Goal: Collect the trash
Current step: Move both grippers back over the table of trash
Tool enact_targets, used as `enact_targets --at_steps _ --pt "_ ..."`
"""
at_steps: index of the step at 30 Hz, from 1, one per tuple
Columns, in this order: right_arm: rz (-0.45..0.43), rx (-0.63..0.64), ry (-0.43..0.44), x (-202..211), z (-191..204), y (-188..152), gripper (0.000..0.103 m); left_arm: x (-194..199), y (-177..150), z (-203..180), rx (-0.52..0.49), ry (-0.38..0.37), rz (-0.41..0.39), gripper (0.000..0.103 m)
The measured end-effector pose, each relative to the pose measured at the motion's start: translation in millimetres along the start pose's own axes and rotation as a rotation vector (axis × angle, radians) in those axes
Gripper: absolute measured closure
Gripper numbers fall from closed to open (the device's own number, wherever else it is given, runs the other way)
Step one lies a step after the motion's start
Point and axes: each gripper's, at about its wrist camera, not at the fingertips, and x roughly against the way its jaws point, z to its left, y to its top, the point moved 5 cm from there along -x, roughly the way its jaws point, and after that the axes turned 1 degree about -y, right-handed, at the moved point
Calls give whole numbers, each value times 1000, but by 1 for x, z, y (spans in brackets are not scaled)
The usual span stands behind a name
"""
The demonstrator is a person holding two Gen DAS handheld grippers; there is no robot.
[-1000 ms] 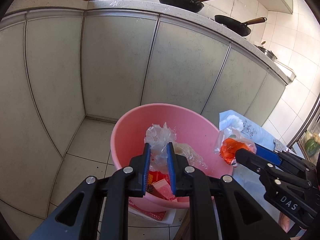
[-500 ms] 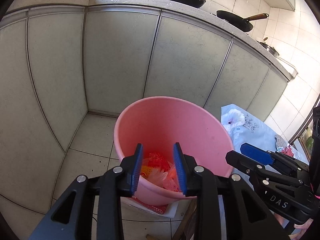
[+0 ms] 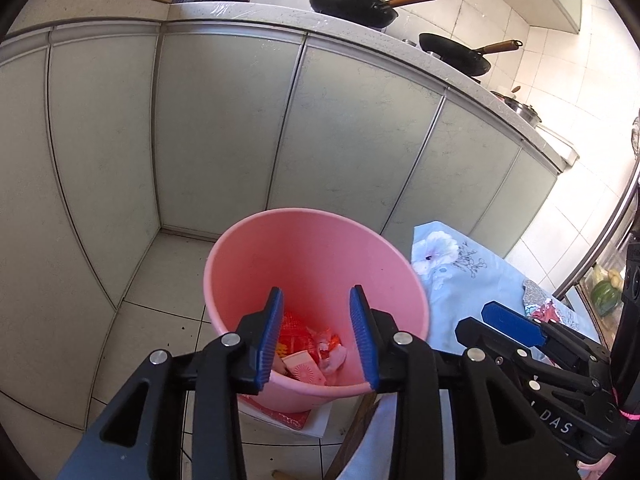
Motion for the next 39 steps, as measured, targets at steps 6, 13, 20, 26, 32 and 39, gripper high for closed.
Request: enact_targets --at_steps 6,13,20,26,32,39 --pt "-23 -3 -27 26 -11 -6 59 6 1 -22 -35 -25 -5 69" --pt "-48 -11 -72 60 -27 -19 59 12 -2 -55 -86 -64 -6 69" --pt "-67 -3 -136 98 -44 -38 59 13 -10 -93 -141 -113 5 69" --pt "-94 0 -208 127 -61 -54 59 13 -15 -128 -188 -158 13 69" --pt "-94 -60 -252 150 -88 -74 59 13 -22 -158 -234 -197 23 69" --pt "-83 -155 -298 174 -122 -101 59 14 -30 -186 -270 -238 35 69"
